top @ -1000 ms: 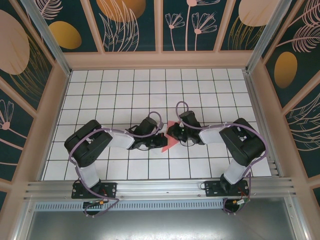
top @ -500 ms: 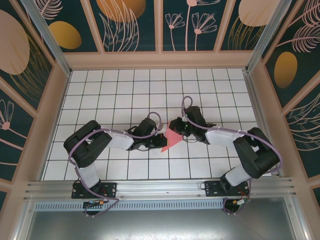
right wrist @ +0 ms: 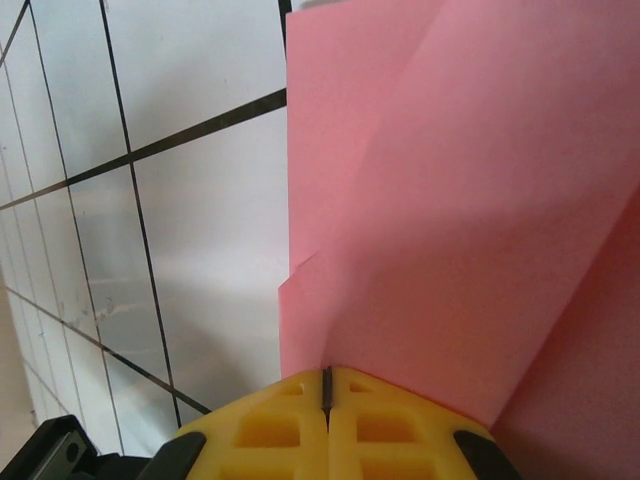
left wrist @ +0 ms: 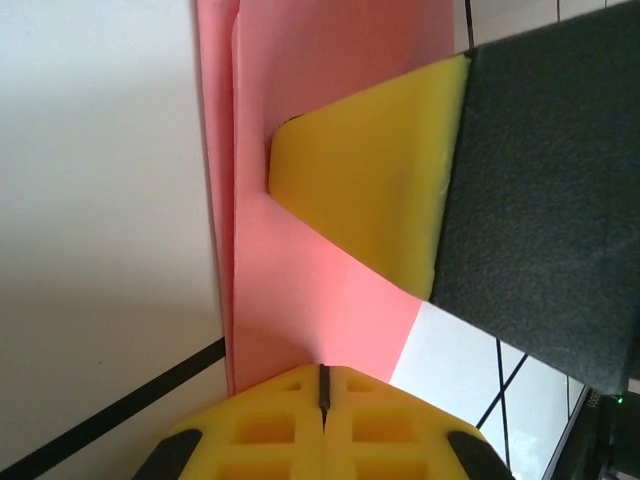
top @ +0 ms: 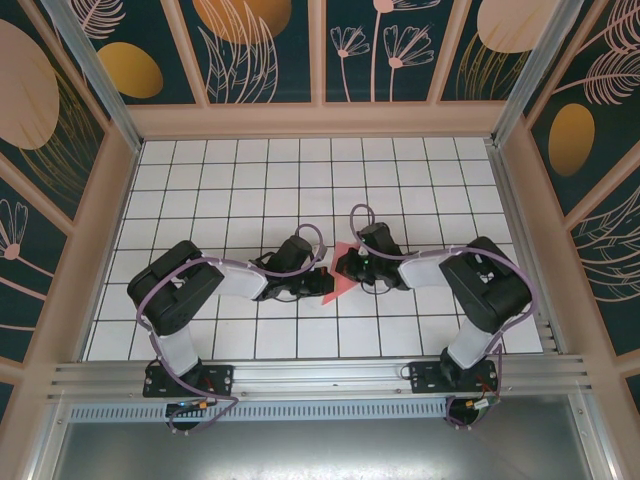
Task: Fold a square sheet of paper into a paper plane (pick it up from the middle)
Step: Fourth fold the wing at the center of the table.
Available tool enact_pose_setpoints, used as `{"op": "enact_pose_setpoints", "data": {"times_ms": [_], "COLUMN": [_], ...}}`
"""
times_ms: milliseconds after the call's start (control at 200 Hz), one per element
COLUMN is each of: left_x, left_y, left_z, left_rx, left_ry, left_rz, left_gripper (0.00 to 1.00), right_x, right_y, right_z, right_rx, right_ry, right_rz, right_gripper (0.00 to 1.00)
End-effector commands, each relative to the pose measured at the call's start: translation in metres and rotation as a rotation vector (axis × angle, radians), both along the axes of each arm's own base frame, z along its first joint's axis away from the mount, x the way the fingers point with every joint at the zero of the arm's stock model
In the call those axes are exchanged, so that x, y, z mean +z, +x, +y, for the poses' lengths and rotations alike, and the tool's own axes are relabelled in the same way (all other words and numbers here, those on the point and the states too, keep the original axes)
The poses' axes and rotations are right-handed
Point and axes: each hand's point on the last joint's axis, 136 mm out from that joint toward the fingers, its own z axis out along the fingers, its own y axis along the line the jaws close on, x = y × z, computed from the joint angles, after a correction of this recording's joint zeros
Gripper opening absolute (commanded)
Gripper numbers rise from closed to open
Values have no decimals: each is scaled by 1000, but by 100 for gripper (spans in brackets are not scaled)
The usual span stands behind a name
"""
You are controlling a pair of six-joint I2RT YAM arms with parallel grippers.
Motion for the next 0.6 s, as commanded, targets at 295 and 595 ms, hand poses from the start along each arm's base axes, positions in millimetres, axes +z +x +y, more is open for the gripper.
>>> {"op": "enact_pose_setpoints", "data": {"times_ms": [295, 595], "left_x": [-68, -68], "left_y": [-45, -46], "left_z": [66, 69], "left_rx": [19, 17], "left_ry": [288, 290], "left_rz": [152, 152], "left_gripper": [0, 0], "right_x": [-22, -25], "right_y": [54, 89], "right_z": [-69, -102], "right_rx": [-176, -251], "right_ry": [-77, -117], "right_rz": [-35, -22], "right_gripper": [8, 7]}}
